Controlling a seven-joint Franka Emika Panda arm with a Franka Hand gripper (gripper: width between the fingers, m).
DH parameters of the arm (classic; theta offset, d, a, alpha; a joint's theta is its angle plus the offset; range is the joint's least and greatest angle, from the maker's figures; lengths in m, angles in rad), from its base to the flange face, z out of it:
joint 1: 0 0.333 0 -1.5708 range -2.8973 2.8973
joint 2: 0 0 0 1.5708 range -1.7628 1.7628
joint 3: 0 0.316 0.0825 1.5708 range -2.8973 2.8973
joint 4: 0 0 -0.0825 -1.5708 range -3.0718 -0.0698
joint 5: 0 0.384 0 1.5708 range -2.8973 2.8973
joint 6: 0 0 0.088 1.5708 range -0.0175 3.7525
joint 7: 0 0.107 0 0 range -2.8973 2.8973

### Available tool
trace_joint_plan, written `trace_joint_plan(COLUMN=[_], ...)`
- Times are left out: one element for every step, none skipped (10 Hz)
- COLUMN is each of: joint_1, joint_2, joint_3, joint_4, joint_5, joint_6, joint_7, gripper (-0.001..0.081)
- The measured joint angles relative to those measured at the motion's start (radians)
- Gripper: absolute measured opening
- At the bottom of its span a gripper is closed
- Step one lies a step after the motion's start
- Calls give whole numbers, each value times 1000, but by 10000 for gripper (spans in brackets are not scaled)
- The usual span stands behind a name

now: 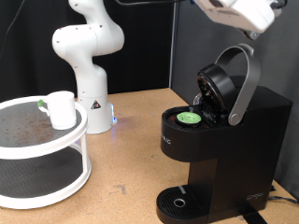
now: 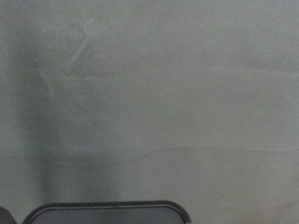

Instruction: Make a cup of coffee with the keurig machine

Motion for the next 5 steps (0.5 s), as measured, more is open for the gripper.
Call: trace_joint_plan(joint_1=[0,0,0,0,-1], joint_2=[6,9,12,12,12], joint_3=[3,3,3,3,2], joint_4=[-3,-5,-8,-10,-11], joint_5=[0,0,1,3,4], joint_6=[5,6,6,6,6], joint_7=[0,-1,-4,-7,-9], gripper=[3,3,3,3,3])
